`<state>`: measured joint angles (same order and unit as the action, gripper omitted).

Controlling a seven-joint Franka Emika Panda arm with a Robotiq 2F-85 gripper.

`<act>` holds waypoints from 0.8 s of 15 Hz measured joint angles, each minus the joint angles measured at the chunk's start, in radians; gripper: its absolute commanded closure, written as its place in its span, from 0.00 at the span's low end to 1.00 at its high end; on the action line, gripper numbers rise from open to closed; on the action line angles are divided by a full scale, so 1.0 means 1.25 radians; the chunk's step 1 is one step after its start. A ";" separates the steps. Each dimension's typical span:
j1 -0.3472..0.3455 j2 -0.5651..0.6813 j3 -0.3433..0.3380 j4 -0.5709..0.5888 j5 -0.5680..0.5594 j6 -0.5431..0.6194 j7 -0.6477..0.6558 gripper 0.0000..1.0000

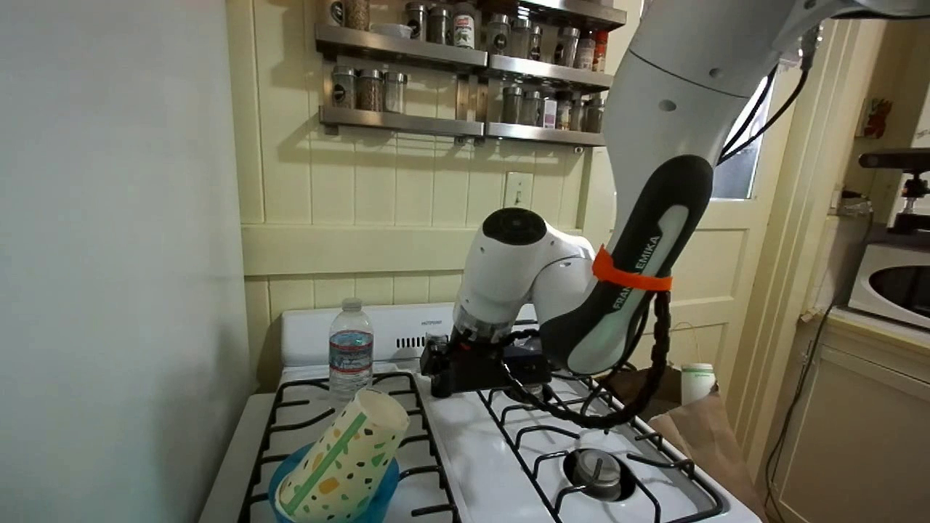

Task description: Move the black object slightly forward, then pick it up and put it on the shelf

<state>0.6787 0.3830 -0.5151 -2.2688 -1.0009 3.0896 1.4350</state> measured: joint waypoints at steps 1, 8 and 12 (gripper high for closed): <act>0.015 0.014 -0.015 0.010 -0.013 0.000 0.011 0.00; 0.100 0.108 -0.098 0.076 -0.065 0.003 0.064 0.00; 0.147 0.158 -0.154 0.118 -0.078 0.030 0.105 0.12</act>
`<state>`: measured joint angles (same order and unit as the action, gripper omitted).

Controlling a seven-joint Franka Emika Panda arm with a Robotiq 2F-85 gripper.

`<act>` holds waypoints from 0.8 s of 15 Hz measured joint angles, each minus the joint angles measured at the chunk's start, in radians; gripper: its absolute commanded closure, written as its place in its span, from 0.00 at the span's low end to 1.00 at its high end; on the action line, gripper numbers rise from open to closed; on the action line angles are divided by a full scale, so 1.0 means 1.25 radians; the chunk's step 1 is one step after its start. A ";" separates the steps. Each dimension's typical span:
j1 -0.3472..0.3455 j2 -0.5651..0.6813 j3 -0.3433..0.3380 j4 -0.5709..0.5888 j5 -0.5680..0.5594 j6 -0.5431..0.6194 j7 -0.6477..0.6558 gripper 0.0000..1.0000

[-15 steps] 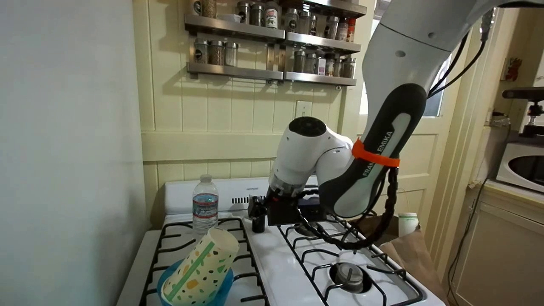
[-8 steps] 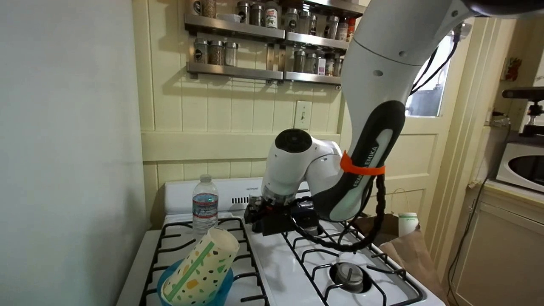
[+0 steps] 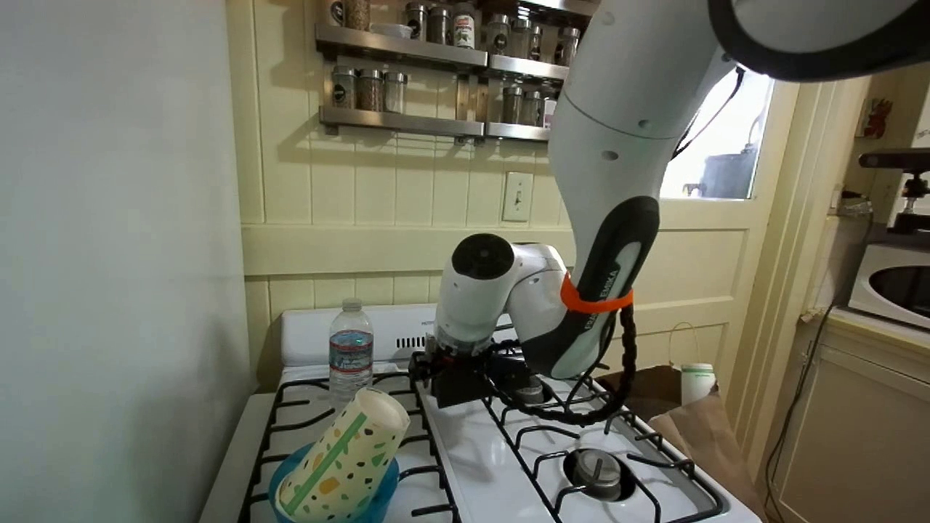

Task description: Move the black object slightly forward, then pick it up and put it on the shelf

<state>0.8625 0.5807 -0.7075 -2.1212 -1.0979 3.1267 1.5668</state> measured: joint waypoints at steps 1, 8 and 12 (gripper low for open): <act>0.009 0.011 -0.010 0.007 0.000 0.005 0.006 0.08; 0.064 0.081 -0.071 0.024 0.000 0.034 0.061 0.16; 0.144 0.152 -0.176 0.054 0.002 0.125 0.115 0.47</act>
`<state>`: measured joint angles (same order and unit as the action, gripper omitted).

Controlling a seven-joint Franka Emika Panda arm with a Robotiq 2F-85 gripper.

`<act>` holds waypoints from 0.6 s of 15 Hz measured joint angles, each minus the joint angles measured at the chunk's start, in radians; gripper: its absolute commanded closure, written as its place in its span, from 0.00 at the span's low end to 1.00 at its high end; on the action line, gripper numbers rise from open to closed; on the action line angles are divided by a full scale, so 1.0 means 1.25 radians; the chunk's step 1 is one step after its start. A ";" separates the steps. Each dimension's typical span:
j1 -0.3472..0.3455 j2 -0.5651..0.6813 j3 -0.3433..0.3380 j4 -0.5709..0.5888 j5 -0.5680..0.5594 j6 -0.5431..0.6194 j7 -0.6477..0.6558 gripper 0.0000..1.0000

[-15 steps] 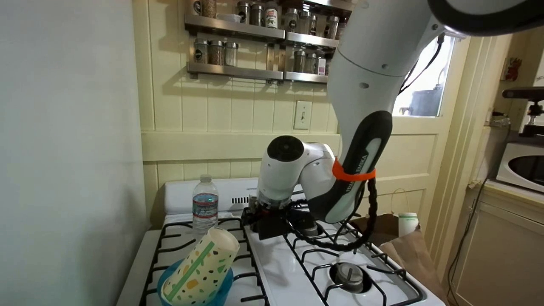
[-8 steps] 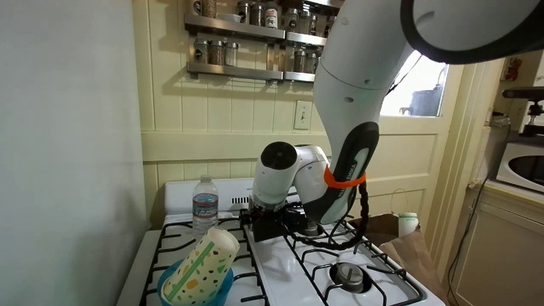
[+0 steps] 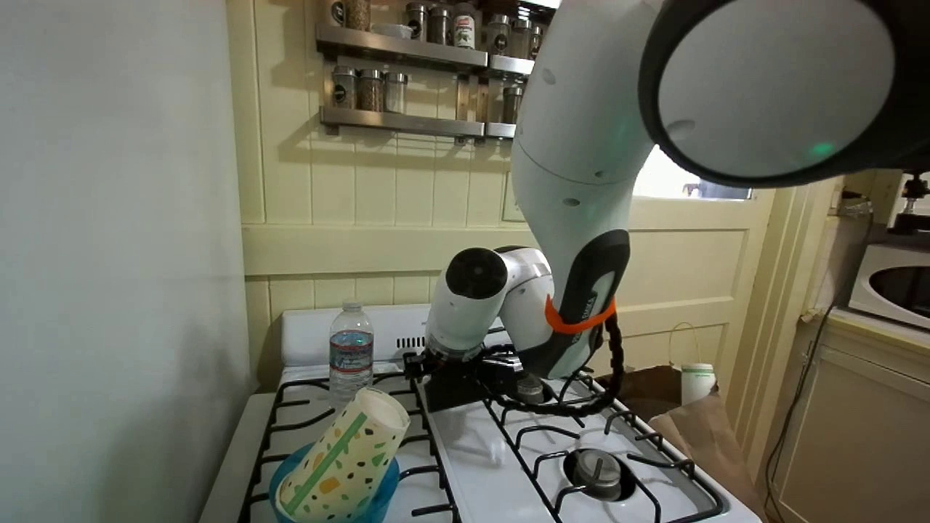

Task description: Move the black object slightly forward, then pick it up and put it on the shelf

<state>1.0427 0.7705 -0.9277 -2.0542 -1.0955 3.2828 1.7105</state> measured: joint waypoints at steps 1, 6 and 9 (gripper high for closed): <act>0.017 0.016 -0.020 0.004 0.004 0.015 0.007 0.56; 0.066 0.076 -0.071 0.005 0.038 0.047 0.024 0.61; 0.079 0.097 -0.087 0.005 0.063 0.057 0.025 0.76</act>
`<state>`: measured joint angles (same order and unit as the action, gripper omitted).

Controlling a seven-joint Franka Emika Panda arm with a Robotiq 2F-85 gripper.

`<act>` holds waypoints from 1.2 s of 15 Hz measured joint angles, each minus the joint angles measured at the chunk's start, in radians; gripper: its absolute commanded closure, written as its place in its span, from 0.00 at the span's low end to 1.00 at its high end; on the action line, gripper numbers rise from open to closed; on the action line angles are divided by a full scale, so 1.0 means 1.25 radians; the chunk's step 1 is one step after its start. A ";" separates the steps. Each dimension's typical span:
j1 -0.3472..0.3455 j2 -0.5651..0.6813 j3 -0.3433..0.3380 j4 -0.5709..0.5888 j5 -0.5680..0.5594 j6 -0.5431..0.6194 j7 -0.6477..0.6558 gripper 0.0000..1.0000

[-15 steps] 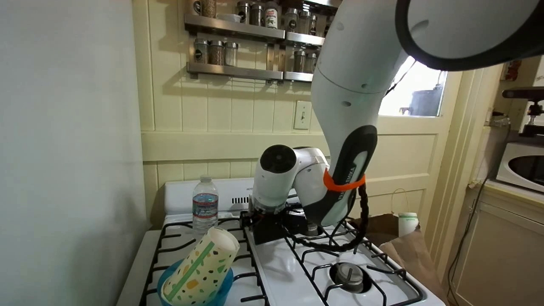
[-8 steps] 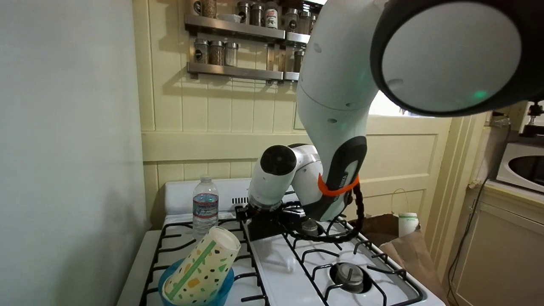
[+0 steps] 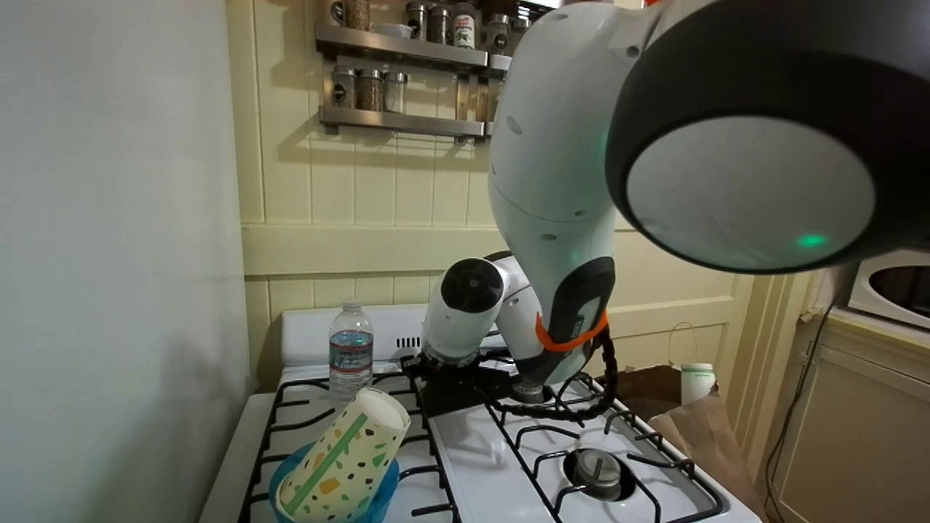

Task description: Move the black object slightly forward, then pick it up and put it on the shelf

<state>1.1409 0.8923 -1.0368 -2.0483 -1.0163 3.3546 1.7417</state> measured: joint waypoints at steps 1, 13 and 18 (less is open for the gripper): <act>0.002 0.007 -0.003 0.000 0.007 0.001 0.000 0.76; 0.107 -0.074 -0.123 -0.093 0.031 0.096 -0.045 0.81; 0.304 -0.207 -0.358 -0.203 0.031 0.091 -0.140 0.81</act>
<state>1.5205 0.6337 -1.4846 -2.3015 -0.9772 3.4685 1.5666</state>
